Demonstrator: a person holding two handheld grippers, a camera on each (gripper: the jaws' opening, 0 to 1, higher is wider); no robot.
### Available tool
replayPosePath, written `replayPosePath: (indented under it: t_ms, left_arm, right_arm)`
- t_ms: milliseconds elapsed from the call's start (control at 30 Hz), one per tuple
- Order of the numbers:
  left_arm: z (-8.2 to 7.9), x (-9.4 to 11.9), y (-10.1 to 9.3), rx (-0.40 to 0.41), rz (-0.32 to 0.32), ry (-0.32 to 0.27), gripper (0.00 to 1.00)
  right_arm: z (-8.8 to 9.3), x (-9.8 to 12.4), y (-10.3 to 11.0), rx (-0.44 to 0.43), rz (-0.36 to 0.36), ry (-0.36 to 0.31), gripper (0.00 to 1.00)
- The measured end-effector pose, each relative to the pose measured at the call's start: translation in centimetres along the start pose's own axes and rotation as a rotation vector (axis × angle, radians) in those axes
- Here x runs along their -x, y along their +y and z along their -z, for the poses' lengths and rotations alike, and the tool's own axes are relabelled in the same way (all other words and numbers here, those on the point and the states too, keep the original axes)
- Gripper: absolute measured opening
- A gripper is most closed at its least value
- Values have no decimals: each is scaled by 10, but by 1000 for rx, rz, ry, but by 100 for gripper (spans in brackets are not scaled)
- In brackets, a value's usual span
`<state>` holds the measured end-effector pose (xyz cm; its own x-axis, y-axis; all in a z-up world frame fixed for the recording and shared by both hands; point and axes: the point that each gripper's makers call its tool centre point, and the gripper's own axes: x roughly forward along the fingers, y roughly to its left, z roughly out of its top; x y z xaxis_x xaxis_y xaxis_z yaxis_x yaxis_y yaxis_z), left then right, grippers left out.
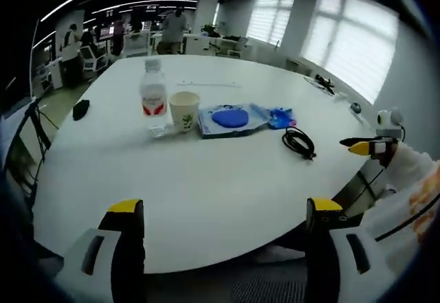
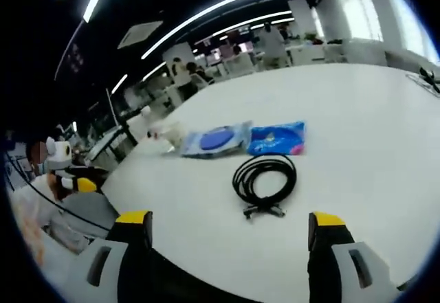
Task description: Arrange the tabletop items into an orderly group along one side of the table until the central work area is clear of visible clutter.
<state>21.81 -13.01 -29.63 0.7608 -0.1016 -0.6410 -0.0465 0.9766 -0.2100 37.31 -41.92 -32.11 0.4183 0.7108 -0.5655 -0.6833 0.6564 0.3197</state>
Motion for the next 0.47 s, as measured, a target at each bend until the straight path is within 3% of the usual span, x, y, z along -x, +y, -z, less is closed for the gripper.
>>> replayPosePath:
  t_ms: [200, 467]
  left_arm:
    - [8, 3, -5, -15, 9, -11, 100]
    - [11, 7, 0, -22, 28, -34, 100]
  right_arm:
    - [4, 21, 15, -21, 18, -30, 93]
    - [7, 38, 17, -20, 47, -46, 91]
